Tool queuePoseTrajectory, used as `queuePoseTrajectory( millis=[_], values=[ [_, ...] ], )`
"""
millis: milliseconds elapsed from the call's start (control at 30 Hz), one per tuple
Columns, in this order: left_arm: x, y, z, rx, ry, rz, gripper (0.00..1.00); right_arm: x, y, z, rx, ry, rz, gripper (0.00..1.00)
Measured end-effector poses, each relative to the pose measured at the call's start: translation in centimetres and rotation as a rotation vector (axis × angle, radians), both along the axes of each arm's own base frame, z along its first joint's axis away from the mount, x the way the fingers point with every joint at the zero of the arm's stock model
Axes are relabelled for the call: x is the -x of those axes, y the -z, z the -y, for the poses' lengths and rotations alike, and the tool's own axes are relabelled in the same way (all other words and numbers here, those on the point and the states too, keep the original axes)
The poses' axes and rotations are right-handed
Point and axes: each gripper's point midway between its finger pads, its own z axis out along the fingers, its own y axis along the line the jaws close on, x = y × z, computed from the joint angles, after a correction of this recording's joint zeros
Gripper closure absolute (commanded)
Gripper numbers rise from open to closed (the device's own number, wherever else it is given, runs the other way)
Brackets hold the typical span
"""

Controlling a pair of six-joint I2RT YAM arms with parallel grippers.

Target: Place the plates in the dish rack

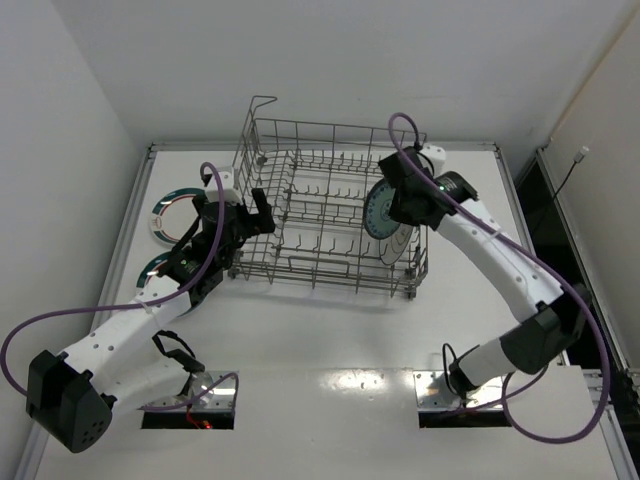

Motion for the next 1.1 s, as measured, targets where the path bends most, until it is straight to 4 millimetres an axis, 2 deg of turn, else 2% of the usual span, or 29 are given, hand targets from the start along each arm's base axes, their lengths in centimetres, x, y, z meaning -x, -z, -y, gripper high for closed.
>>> queuePoseTrajectory(
  millis=[133, 267, 433, 500, 600, 800, 900, 933, 967, 1000, 1100],
  values=[
    [0.0, 0.0, -0.1, -0.001, -0.003, 0.0, 0.01, 0.1, 1.4, 0.9, 0.109, 0.054, -0.039, 1.0],
    [0.0, 0.0, -0.1, -0.002, -0.006, 0.0, 0.01, 0.2, 0.9, 2.4, 0.172, 0.104, -0.032, 1.0],
    [0.0, 0.0, -0.1, -0.002, -0.006, 0.0, 0.01, -0.2, 0.6, 2.7, 0.195, 0.127, -0.015, 1.0],
    [0.0, 0.0, -0.1, -0.002, -0.007, 0.0, 0.01, -0.5, 1.1, 2.4, 0.207, 0.123, -0.021, 1.0],
    [0.0, 0.0, -0.2, -0.003, -0.008, 0.0, 0.01, -1.0, 3.0, 1.6, 0.252, 0.107, -0.066, 1.0],
    [0.3, 0.1, -0.2, -0.023, -0.027, -0.01, 0.01, -2.3, 7.5, -2.0, 0.339, 0.054, -0.152, 1.0],
    [0.9, -0.2, -0.6, -0.045, -0.061, -0.039, 0.01, -1.6, 9.0, -2.5, 0.385, 0.026, -0.207, 0.91],
    [1.1, -0.7, -1.1, -0.05, -0.086, -0.049, 0.01, -1.4, 9.1, -2.8, 0.382, 0.016, -0.214, 0.82],
    [1.2, -1.5, -1.5, -0.049, -0.11, -0.049, 0.01, -1.4, 9.0, -3.2, 0.367, 0.01, -0.214, 0.77],
    [1.3, -2.4, -2.1, -0.044, -0.141, -0.048, 0.01, -1.6, 8.9, -3.7, 0.345, 0.003, -0.209, 0.73],
    [1.0, -6.5, -4.9, 0.023, -0.273, -0.02, 0.01, -2.3, 8.5, -5.0, 0.284, -0.014, -0.189, 0.51]
  ],
)
